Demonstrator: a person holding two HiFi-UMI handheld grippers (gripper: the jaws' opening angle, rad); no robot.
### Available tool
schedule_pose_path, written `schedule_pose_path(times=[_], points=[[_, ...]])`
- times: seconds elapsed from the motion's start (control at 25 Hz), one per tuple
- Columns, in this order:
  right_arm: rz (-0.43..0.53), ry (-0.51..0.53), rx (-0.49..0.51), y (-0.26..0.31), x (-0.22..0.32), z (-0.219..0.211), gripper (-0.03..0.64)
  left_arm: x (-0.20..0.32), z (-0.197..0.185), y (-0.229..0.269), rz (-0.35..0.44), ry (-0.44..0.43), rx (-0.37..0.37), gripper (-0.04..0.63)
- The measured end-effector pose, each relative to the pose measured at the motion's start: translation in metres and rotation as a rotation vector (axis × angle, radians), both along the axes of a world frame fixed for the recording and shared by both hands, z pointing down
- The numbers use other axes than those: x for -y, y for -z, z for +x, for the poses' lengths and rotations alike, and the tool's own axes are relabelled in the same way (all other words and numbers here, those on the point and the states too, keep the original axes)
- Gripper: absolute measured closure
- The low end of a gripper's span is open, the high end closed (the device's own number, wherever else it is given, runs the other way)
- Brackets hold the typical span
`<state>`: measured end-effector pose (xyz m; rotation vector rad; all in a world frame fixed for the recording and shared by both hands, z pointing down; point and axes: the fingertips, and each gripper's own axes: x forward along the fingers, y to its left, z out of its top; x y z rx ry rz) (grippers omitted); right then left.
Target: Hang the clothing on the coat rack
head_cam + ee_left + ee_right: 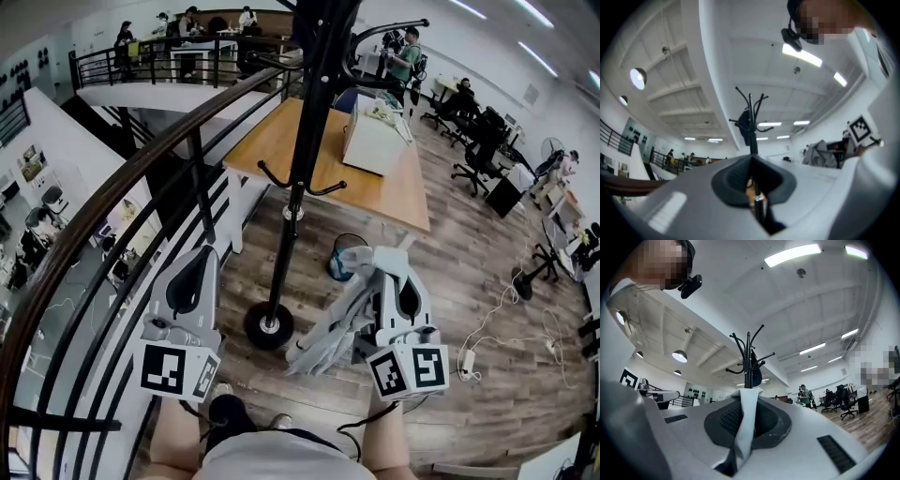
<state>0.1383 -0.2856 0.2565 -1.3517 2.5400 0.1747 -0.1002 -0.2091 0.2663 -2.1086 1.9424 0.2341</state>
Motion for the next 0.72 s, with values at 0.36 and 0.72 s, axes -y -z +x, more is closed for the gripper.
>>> schedule_pose_path(times=[0.36, 0.72], points=[[-0.047, -0.108, 0.009, -0.035, 0.027, -0.024, 0.604, 0.049, -0.029, -0.014, -0.002, -0.115, 0.003, 0.586], [-0.088, -0.194, 0.003, -0.058, 0.039, -0.052, 0.604, 0.085, -0.054, -0.025, -0.010, -0.227, -0.008, 0.586]])
